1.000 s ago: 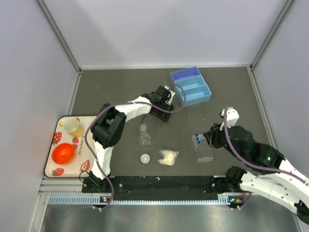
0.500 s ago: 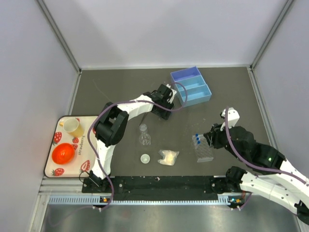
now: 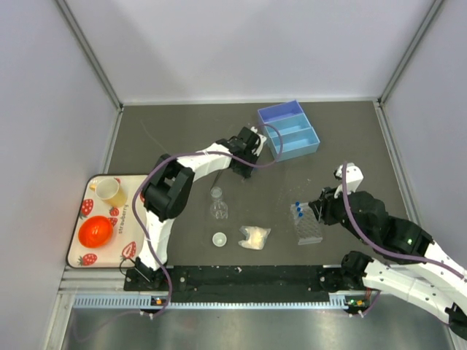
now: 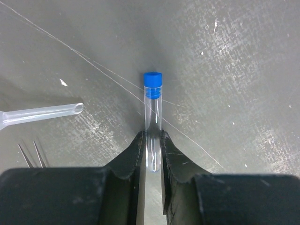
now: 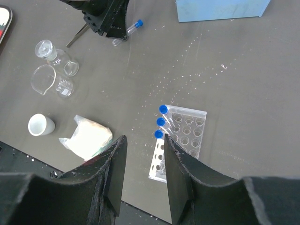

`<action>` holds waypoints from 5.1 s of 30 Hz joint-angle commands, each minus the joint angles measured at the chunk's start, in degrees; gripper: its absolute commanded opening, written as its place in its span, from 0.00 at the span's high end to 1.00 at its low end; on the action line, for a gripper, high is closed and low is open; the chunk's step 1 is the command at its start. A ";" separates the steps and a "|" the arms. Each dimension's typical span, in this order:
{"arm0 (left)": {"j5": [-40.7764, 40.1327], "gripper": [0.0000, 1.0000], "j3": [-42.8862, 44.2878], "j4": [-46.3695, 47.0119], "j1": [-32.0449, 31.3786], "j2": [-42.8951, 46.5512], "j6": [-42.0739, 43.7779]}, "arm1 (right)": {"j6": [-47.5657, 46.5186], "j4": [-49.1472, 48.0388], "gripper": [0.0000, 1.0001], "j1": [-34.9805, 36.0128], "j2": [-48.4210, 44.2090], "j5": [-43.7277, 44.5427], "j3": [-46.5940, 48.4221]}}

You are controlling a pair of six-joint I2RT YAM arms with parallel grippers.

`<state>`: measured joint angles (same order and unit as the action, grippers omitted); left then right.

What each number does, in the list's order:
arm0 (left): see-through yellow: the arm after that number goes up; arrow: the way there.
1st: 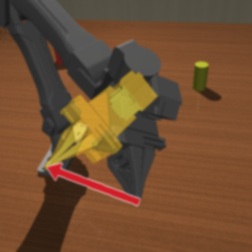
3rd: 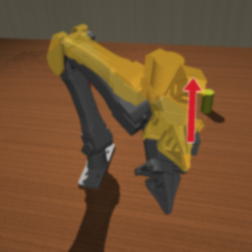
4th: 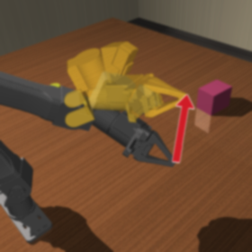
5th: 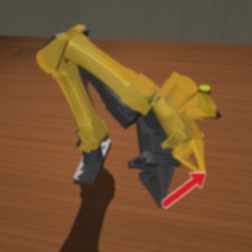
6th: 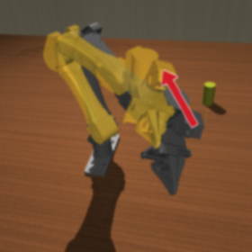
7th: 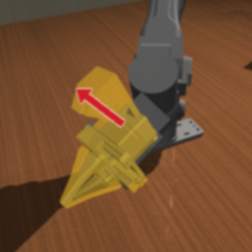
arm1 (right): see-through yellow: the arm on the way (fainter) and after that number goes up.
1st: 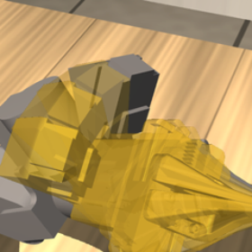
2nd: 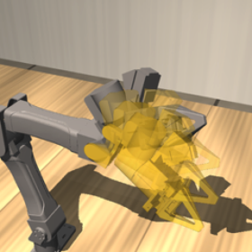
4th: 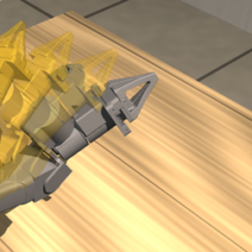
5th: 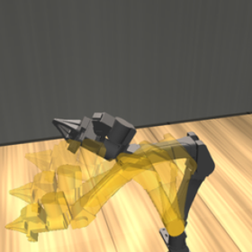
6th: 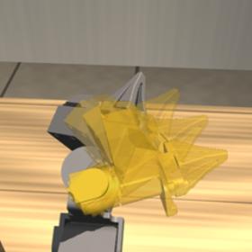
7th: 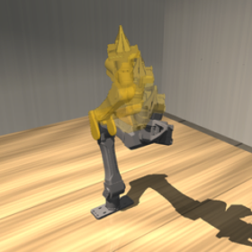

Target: Organize the chemistry lab equipment

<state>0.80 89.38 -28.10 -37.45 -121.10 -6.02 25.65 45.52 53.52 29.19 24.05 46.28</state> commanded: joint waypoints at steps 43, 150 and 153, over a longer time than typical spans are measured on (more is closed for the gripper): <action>61.78 1.00 -49.13 44.26 -3.86 61.59 -26.93 | 1.68 -26.52 0.47 0.62 9.92 -41.54 2.41; 55.63 0.01 -43.68 32.05 -3.86 59.49 -17.88 | 22.87 4.15 1.00 0.71 10.27 3.37 -6.64; 55.54 0.01 -43.77 32.05 -3.94 59.57 -17.97 | 23.13 3.53 1.00 1.50 10.19 4.86 -7.34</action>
<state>56.03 43.31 2.48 -41.25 -61.67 -25.10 47.18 52.73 53.54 39.48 26.04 39.44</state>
